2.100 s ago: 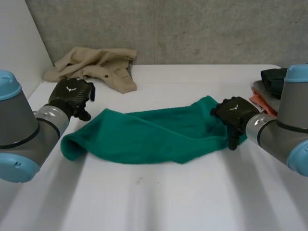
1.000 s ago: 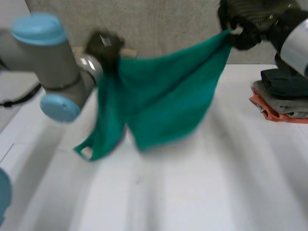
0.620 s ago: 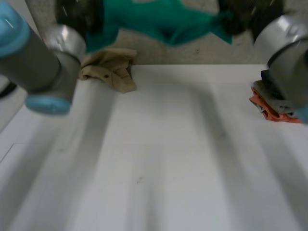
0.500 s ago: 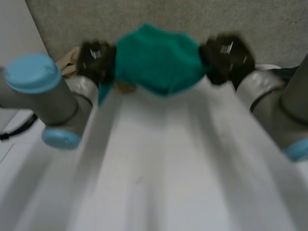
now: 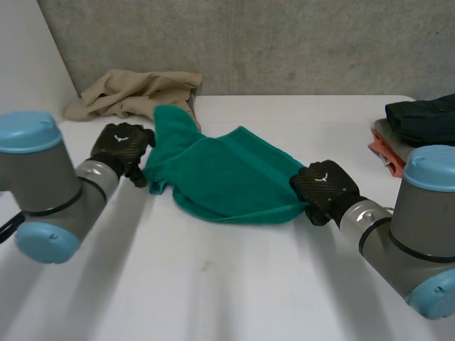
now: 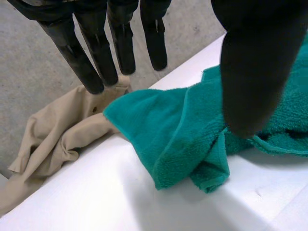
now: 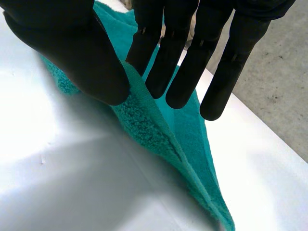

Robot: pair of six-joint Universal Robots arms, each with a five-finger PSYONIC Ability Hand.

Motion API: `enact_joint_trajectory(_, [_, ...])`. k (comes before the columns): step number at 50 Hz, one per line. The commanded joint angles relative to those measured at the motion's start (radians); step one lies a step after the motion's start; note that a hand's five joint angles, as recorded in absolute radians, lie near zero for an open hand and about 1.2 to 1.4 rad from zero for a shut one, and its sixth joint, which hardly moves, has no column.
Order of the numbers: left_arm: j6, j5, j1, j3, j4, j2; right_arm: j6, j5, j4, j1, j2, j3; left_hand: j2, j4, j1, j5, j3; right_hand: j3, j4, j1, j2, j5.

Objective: Fold the laundry.

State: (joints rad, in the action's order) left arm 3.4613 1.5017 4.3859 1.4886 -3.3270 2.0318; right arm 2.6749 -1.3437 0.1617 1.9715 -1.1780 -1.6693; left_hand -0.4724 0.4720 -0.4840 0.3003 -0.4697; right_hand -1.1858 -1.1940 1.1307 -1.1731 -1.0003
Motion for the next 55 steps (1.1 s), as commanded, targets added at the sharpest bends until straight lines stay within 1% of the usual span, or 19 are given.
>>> enact_joint_trajectory(1, [-0.004, -0.135, 0.073, 0.047, -0.006, 0.010, 0.057, -0.002, -0.030, 0.006, -0.047, 0.020, -0.246, 0.246, -0.234, 0.243, -0.249, -0.210, -0.202, 0.266, -0.223, -0.221])
enact_joint_trajectory(3, [-0.007, -0.173, 0.083, 0.044, 0.004, 0.022, 0.082, -0.002, -0.047, 0.012, -0.077, 0.042, -0.267, 0.267, -0.255, 0.264, -0.269, -0.210, -0.202, 0.266, -0.223, -0.221])
enact_joint_trajectory(4, [-0.007, -0.217, 0.089, 0.039, 0.018, 0.033, 0.109, -0.002, -0.068, 0.024, -0.107, 0.068, -0.270, 0.270, -0.258, 0.267, -0.272, -0.210, -0.202, 0.266, -0.223, -0.221])
enact_joint_trajectory(6, [-0.005, -0.274, 0.092, 0.030, 0.044, 0.044, 0.153, -0.003, -0.103, 0.047, -0.155, 0.118, -0.270, 0.270, -0.258, 0.267, -0.272, -0.210, -0.202, 0.266, -0.223, -0.221])
enact_joint_trajectory(9, [-0.010, -0.302, 0.092, 0.016, 0.060, 0.053, 0.200, -0.009, -0.148, 0.067, -0.205, 0.198, -0.255, 0.255, -0.243, 0.253, -0.258, -0.210, -0.202, 0.266, -0.223, -0.221])
enact_joint_trajectory(12, [-0.019, -0.288, 0.090, 0.005, 0.061, 0.062, 0.230, -0.021, -0.191, 0.079, -0.227, 0.258, -0.182, 0.182, -0.170, 0.179, -0.184, -0.210, -0.202, 0.266, -0.223, -0.221])
enact_joint_trajectory(13, [-0.028, -0.275, 0.089, -0.004, 0.061, 0.068, 0.249, -0.032, -0.223, 0.086, -0.235, 0.293, -0.094, 0.095, -0.083, 0.092, -0.097, -0.210, -0.202, 0.266, -0.223, -0.221])
enact_joint_trajectory(14, [-0.031, -0.267, 0.087, -0.008, 0.061, 0.071, 0.258, -0.037, -0.238, 0.089, -0.235, 0.310, -0.059, 0.059, -0.047, 0.056, -0.061, -0.210, -0.202, 0.266, -0.223, -0.221])
enact_joint_trajectory(19, [-0.056, -0.230, 0.067, -0.045, 0.061, 0.111, 0.289, -0.052, -0.309, 0.133, -0.239, 0.394, -0.046, 0.047, -0.035, 0.044, -0.049, -0.210, -0.202, 0.266, -0.223, -0.221])
enact_joint_trajectory(24, [-0.079, -0.207, 0.035, -0.083, 0.076, 0.154, 0.277, -0.078, -0.340, 0.173, -0.239, 0.451, -0.114, 0.114, -0.102, 0.111, -0.116, -0.210, -0.202, 0.266, -0.223, -0.221])
enact_joint_trajectory(29, [-0.093, -0.198, 0.000, -0.085, 0.122, 0.151, 0.232, -0.141, -0.347, 0.198, -0.220, 0.509, -0.322, 0.322, -0.310, 0.319, -0.324, -0.210, -0.202, 0.266, -0.223, -0.221])
enact_joint_trajectory(31, [-0.094, -0.192, -0.002, -0.077, 0.130, 0.139, 0.218, -0.161, -0.350, 0.201, -0.210, 0.522, -0.363, 0.364, -0.352, 0.361, -0.366, -0.210, -0.202, 0.266, -0.223, -0.221])
enact_joint_trajectory(34, [-0.102, -0.172, 0.012, -0.041, 0.136, 0.102, 0.197, -0.190, -0.367, 0.213, -0.199, 0.545, -0.369, 0.370, -0.358, 0.367, -0.372, -0.210, -0.202, 0.266, -0.223, -0.221])
enact_joint_trajectory(40, [-0.139, -0.161, 0.034, 0.036, 0.135, 0.031, 0.180, -0.206, -0.383, 0.260, -0.199, 0.572, -0.358, 0.358, -0.346, 0.355, -0.360, -0.210, -0.202, 0.266, -0.223, -0.221])
enact_joint_trajectory(44, [-0.178, -0.147, 0.018, 0.033, 0.136, 0.042, 0.181, -0.218, -0.390, 0.282, -0.203, 0.597, -0.284, 0.285, -0.273, 0.282, -0.287, -0.210, -0.202, 0.266, -0.223, -0.221])
enact_joint_trajectory(49, [-0.218, -0.114, -0.002, 0.007, 0.167, 0.071, 0.177, -0.252, -0.412, 0.306, -0.196, 0.649, -0.363, 0.364, -0.352, 0.361, -0.366, -0.210, -0.202, 0.266, -0.223, -0.221])
enact_joint_trajectory(51, [-0.228, -0.097, -0.008, 0.005, 0.202, 0.077, 0.175, -0.267, -0.424, 0.310, -0.190, 0.675, -0.393, 0.393, -0.381, 0.390, -0.395, -0.210, -0.202, 0.266, -0.223, -0.221])
enact_joint_trajectory(55, [-0.229, -0.083, -0.014, 0.005, 0.216, 0.087, 0.177, -0.273, -0.450, 0.316, -0.180, 0.709, -0.384, 0.384, -0.372, 0.382, -0.387, -0.210, -0.202, 0.266, -0.223, -0.221])
